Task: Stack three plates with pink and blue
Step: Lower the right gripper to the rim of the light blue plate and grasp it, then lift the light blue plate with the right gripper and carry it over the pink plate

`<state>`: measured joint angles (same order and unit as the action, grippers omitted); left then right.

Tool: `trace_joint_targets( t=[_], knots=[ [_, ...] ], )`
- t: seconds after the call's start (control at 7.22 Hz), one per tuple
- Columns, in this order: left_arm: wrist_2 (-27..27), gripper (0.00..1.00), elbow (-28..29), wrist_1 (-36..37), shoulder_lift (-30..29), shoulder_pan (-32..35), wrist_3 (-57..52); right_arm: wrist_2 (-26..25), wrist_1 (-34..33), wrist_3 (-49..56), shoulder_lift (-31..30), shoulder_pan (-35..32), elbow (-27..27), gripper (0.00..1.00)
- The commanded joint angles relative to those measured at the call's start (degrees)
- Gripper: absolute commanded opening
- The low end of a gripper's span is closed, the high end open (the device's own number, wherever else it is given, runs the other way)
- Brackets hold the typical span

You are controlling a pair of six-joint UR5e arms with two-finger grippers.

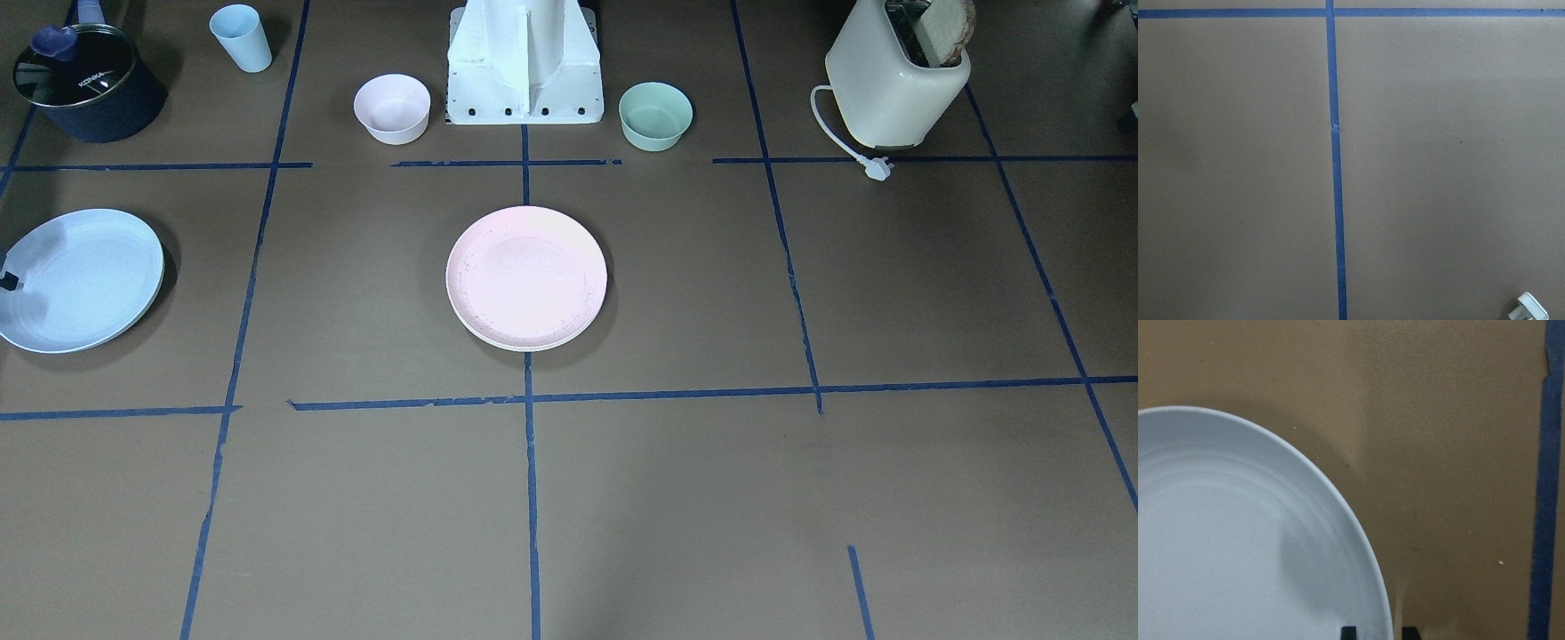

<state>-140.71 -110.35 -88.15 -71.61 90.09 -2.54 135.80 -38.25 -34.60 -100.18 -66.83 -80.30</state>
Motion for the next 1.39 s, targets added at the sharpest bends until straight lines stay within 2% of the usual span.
trace_joint_targets(
  t=[0.0, 0.14, 0.42, 0.55, 0.69, 0.83, 0.97, 1.25],
  knots=[
    [0.0, 1.0, -0.04, 0.0, 0.06, 0.09, -0.19, 0.08, 0.28, -0.03, -0.01, -0.05, -0.47, 0.0],
    [0.0, 1.0, 0.04, 0.0, 0.15, 0.09, -0.27, 0.86, 0.28, -0.11, 0.08, -0.05, -0.73, 0.0],
    [0.0, 1.0, 0.04, 0.0, 0.15, 0.0, -0.1, 11.71, 0.02, -1.16, 3.4, -3.1, -1.35, 0.0],
    [0.0, 1.0, 0.04, 0.0, 0.15, 0.0, -0.1, 14.2, 0.19, -4.3, 5.33, -3.82, -1.44, 0.0],
    [0.0, 1.0, 0.04, 0.0, 0.06, 0.0, -0.01, 14.4, 0.02, -10.25, 8.05, -3.74, -3.96, 0.0],
    [-0.09, 1.0, -0.04, 0.0, 0.06, 0.0, 0.08, 14.49, -0.42, -19.19, 12.6, -3.31, -6.42, 0.0],
    [-0.09, 1.0, -0.04, 0.0, 0.06, 0.0, 0.08, 12.32, -0.42, -29.54, 17.17, 1.31, -8.62, 0.0],
    [-0.09, 1.0, -0.04, 0.0, -0.11, 0.0, 0.17, 0.92, -0.59, -42.85, 23.6, 11.76, -11.01, 0.0]
  ],
)
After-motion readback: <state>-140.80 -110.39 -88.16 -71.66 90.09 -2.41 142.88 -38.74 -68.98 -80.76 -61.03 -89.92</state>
